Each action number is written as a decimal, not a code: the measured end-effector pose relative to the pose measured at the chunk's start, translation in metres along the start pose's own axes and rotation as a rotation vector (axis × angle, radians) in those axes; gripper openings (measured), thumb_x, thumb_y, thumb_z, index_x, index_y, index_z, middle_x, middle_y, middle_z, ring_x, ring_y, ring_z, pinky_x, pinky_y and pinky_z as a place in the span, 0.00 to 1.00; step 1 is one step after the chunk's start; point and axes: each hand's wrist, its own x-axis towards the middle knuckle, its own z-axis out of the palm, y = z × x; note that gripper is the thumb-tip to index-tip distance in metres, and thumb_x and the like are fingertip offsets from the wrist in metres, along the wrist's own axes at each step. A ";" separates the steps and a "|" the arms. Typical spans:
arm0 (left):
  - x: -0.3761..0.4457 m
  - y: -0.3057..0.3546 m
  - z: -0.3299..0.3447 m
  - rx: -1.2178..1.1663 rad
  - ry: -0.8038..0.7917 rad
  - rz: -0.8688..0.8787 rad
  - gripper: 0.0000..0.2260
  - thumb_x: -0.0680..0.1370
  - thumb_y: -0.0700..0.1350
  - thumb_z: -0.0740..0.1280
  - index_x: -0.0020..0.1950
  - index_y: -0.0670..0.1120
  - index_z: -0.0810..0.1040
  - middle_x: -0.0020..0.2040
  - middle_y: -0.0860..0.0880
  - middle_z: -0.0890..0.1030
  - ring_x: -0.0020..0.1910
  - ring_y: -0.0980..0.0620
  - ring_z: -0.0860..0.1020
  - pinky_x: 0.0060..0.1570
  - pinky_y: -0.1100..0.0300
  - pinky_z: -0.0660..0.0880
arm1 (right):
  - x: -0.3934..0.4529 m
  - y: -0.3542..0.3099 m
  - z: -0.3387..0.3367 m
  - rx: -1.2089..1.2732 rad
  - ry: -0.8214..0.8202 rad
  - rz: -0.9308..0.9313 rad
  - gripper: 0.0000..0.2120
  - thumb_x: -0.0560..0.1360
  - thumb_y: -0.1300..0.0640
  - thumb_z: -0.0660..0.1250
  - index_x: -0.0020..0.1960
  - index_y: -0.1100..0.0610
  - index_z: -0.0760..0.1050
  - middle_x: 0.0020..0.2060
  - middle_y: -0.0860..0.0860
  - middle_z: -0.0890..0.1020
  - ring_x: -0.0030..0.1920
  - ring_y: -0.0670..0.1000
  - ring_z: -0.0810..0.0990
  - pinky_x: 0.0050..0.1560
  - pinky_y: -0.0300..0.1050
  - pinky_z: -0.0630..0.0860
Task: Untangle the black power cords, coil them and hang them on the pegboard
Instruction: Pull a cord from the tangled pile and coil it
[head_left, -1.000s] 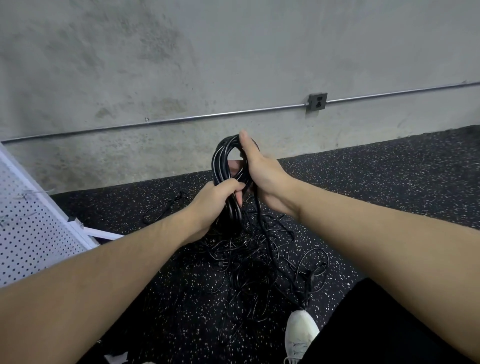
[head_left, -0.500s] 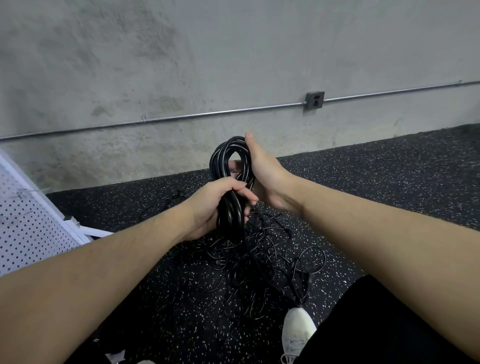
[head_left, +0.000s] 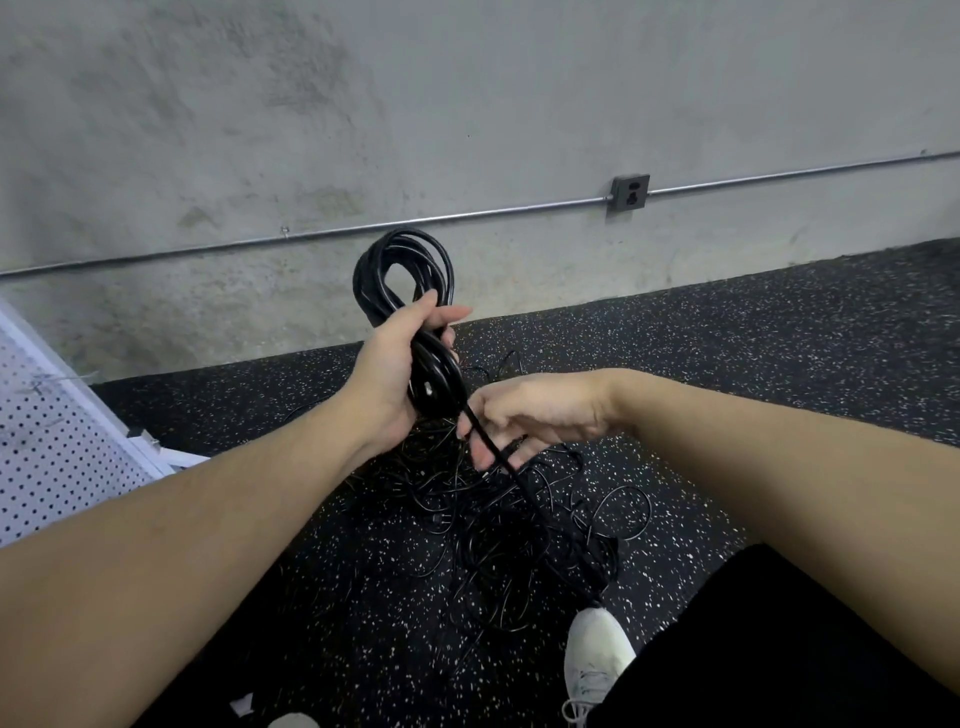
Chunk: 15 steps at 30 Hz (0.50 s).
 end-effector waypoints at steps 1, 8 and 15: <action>0.001 0.000 -0.001 0.013 0.023 0.007 0.17 0.82 0.55 0.65 0.46 0.47 0.89 0.35 0.51 0.75 0.33 0.54 0.71 0.41 0.55 0.68 | -0.001 0.002 0.001 -0.087 -0.002 0.022 0.11 0.80 0.57 0.60 0.61 0.58 0.74 0.48 0.55 0.82 0.53 0.53 0.81 0.64 0.55 0.76; 0.003 0.005 -0.003 0.255 0.152 0.075 0.13 0.80 0.59 0.68 0.46 0.54 0.89 0.39 0.55 0.80 0.40 0.59 0.78 0.47 0.58 0.72 | -0.001 0.017 -0.012 -0.379 0.111 0.092 0.19 0.82 0.43 0.63 0.42 0.56 0.75 0.30 0.54 0.80 0.36 0.53 0.83 0.57 0.48 0.78; 0.000 0.005 -0.006 0.423 0.288 0.098 0.10 0.79 0.57 0.70 0.51 0.55 0.88 0.52 0.57 0.81 0.53 0.58 0.78 0.55 0.58 0.71 | -0.012 0.004 -0.022 -0.511 0.257 0.029 0.17 0.80 0.43 0.67 0.39 0.54 0.75 0.35 0.56 0.84 0.30 0.49 0.80 0.41 0.43 0.77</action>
